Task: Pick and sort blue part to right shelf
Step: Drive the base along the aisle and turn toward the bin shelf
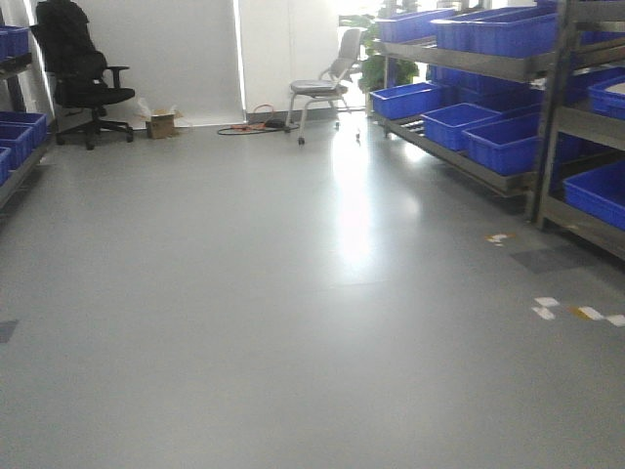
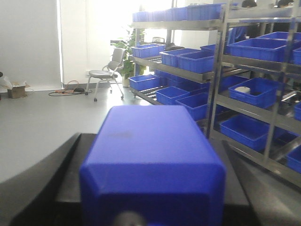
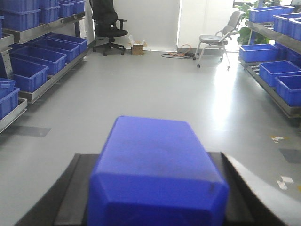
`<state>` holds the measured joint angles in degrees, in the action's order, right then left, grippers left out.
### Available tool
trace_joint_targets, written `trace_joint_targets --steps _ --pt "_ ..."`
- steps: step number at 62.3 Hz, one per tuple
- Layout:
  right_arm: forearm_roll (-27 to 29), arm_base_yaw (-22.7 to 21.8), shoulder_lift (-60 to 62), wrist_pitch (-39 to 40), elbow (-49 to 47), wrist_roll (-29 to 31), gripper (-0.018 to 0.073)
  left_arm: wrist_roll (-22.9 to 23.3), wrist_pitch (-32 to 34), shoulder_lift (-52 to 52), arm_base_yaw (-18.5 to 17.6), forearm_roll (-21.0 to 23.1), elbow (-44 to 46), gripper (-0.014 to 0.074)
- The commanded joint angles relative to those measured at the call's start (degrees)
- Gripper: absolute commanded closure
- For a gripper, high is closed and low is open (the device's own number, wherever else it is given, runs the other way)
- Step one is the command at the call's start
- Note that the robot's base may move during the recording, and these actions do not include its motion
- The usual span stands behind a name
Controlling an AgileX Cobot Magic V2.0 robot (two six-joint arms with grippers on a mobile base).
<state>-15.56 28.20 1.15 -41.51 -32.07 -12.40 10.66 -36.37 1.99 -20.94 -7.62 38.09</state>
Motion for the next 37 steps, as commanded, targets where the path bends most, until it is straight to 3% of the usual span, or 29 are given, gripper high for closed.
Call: trace_joint_targets --steps 1,37 --pt "-1.3 -0.1 -1.1 5.4 -1.5 0.5 0.0349 0.0 5.1 1.2 -0.5 -0.1 1.3 0.0365" --pt "-1.3 -0.1 -1.1 5.4 -1.5 0.5 0.0349 0.0 5.1 1.2 -0.5 -0.1 1.3 0.0365"
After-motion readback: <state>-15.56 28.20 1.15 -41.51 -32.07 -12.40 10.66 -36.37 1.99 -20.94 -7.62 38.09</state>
